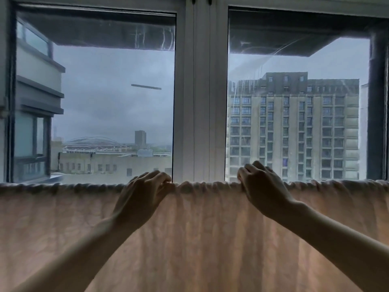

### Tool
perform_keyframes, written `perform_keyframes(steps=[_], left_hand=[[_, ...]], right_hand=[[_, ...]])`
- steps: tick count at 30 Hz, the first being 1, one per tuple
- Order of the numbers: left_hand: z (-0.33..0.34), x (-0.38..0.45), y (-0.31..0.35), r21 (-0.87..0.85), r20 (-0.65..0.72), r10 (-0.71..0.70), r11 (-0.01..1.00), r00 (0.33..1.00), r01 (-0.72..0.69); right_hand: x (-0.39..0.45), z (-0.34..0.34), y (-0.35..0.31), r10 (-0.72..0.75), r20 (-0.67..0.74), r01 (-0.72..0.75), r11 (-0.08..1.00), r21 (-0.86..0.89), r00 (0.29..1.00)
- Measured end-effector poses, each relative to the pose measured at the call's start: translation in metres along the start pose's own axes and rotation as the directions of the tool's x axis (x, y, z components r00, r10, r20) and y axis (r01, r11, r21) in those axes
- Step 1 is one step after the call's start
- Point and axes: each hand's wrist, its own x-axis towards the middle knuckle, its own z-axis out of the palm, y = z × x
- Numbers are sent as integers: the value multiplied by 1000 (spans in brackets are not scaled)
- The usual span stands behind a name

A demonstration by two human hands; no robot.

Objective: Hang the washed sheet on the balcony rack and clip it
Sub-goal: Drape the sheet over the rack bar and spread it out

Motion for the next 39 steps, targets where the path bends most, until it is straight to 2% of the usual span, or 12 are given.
perform_keyframes(steps=[1,3,6,10,14,16,19,23,29,33,39], left_hand=[[-3,-2,-6,5,-2,-13,1000,1000,13],[-7,-5,-15,-5,9,-42,999,999,42],[-11,-9,-20,-49,22,-53,997,998,54],[-10,-8,-22,-31,-2,-48,998,999,47],[-3,-10,-19,25,-3,-14,1000,1000,14],[-1,-8,-17,4,41,30,1000,999,-30],[-3,-1,-18,-70,74,24,997,997,-19],[-6,-3,-21,-99,99,17,995,995,-7],[-35,-12,-49,33,213,-11,999,977,4],[-59,-17,-80,79,241,-82,995,967,65],[-88,-39,-127,130,207,-60,991,976,34]], right_hand=[[1,-1,-5,-36,-10,36,999,13,999],[5,-2,-19,-97,-17,99,979,177,995],[11,1,-45,-118,34,98,926,364,992],[8,9,-61,-138,15,127,944,304,990],[-4,14,-40,-84,-33,88,976,198,996],[-6,16,-30,-30,-30,36,982,184,999],[1,15,-36,14,-61,0,974,227,998],[7,15,-69,-80,-82,100,952,288,993],[20,13,-102,-250,-27,243,900,361,968],[34,15,-123,-233,-14,221,897,383,972],[40,23,-163,-177,-32,178,927,332,984]])
